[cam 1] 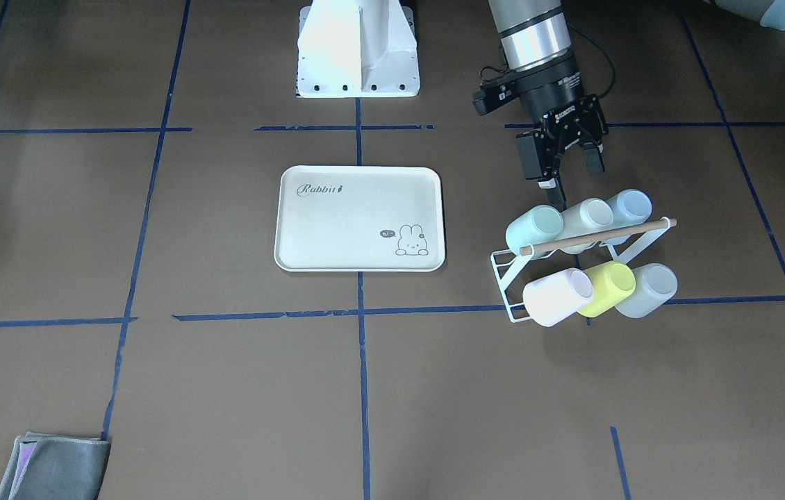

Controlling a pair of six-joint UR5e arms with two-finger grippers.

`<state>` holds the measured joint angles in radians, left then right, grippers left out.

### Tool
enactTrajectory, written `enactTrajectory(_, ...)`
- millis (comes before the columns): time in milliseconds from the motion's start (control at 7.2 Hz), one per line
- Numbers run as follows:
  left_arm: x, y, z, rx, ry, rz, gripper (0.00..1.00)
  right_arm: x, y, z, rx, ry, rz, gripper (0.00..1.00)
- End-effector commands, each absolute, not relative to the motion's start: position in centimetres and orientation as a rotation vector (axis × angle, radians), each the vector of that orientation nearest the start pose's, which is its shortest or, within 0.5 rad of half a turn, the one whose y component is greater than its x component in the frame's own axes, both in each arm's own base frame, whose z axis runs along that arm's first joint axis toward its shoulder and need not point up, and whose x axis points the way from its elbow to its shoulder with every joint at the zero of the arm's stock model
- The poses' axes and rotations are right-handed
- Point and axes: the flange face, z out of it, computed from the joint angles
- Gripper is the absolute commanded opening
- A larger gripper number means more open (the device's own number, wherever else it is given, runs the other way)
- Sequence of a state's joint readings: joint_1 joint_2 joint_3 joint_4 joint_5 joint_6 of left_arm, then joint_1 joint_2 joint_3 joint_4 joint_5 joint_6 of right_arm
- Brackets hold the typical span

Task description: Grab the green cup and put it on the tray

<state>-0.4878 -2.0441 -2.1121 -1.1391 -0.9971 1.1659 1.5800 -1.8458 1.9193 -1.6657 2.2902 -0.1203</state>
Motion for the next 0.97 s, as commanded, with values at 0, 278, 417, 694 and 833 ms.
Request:
enactTrajectory(0,41.5,-40.4,24.0,0.61,-0.73,1.961,1.0,7.1,-37.2,62.1,0.023,-0.72,-0.097,1.0)
enactTrajectory(278,43.8,-39.8,25.5,0.572,-0.785,1.974,1.0,7.1,-37.1,62.1,0.022,-0.72,-0.098,1.0)
enactTrajectory(417,45.3,-39.6,26.7,0.549,-0.793,1.966,1.0,7.1,-37.1,62.2,0.021,-0.721,-0.097,1.0)
enactTrajectory(694,46.8,-39.4,28.0,0.539,-0.793,1.936,1.0,7.1,-37.0,62.3,0.019,-0.72,-0.097,1.0)
enactTrajectory(833,47.1,-39.5,28.4,0.527,-0.795,1.937,1.0,7.1,-37.0,62.3,0.019,-0.72,-0.097,1.0)
